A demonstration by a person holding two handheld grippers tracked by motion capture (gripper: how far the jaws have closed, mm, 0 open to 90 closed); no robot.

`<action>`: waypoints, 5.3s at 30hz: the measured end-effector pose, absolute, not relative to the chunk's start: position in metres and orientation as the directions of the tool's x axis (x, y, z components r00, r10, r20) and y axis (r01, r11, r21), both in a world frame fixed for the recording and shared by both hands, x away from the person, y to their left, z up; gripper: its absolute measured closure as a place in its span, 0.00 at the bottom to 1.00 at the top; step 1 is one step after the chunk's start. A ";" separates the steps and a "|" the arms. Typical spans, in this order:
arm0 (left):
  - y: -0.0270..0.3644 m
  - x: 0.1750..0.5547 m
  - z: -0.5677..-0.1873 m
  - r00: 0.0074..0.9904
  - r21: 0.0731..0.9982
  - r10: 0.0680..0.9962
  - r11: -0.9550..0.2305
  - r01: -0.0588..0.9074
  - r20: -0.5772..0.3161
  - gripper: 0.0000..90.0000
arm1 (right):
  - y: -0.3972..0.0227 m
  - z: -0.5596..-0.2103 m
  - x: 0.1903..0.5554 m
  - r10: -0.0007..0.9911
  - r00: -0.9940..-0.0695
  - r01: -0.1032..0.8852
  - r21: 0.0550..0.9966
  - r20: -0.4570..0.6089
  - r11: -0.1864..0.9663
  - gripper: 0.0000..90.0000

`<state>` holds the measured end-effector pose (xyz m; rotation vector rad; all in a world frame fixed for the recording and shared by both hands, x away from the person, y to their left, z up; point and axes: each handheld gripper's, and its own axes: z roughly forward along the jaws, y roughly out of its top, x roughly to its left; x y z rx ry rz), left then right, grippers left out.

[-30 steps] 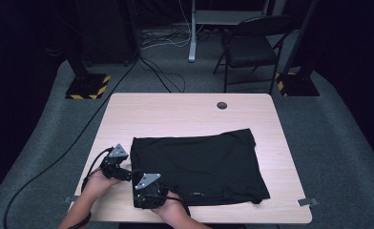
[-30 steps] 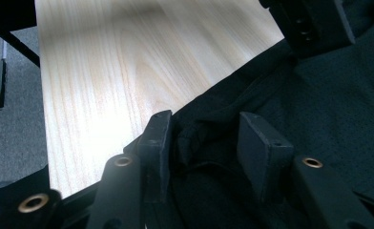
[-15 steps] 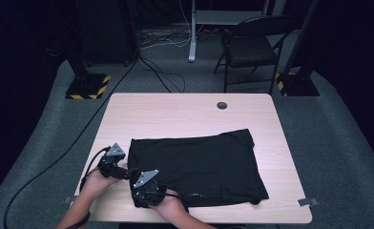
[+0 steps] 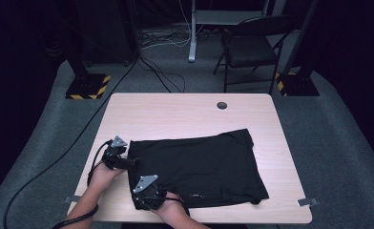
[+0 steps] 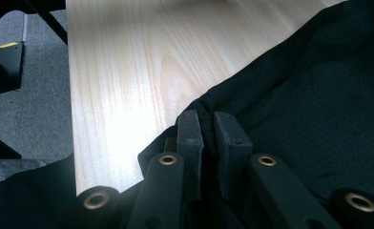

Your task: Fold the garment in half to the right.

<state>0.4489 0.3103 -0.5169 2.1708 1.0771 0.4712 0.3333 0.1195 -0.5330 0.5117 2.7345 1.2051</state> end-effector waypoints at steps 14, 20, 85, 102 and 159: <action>0.314 0.471 -0.524 0.558 0.688 0.829 -0.422 0.590 0.030 0.19 | 0.119 -0.534 0.334 0.364 -0.930 0.284 0.737 0.056 0.614 0.89; 0.313 0.479 -0.525 0.562 0.689 0.827 -0.416 0.593 0.017 0.20 | 0.119 -0.534 0.334 0.374 -0.925 0.295 0.736 0.061 0.610 0.88; 0.316 0.501 -0.523 0.566 0.713 0.824 -0.388 0.583 -0.015 0.76 | 0.118 -0.534 0.334 0.389 -0.919 0.310 0.737 0.070 0.600 0.85; 0.297 0.508 -0.499 0.580 0.725 0.814 -0.391 0.567 -0.014 0.92 | 0.116 -0.523 0.340 0.347 -0.933 0.300 0.739 0.095 0.603 0.94; 0.186 0.524 -0.453 0.632 0.716 0.775 -0.454 0.530 0.024 0.90 | 0.010 -0.470 0.321 0.313 -0.944 0.260 0.817 0.103 0.514 0.95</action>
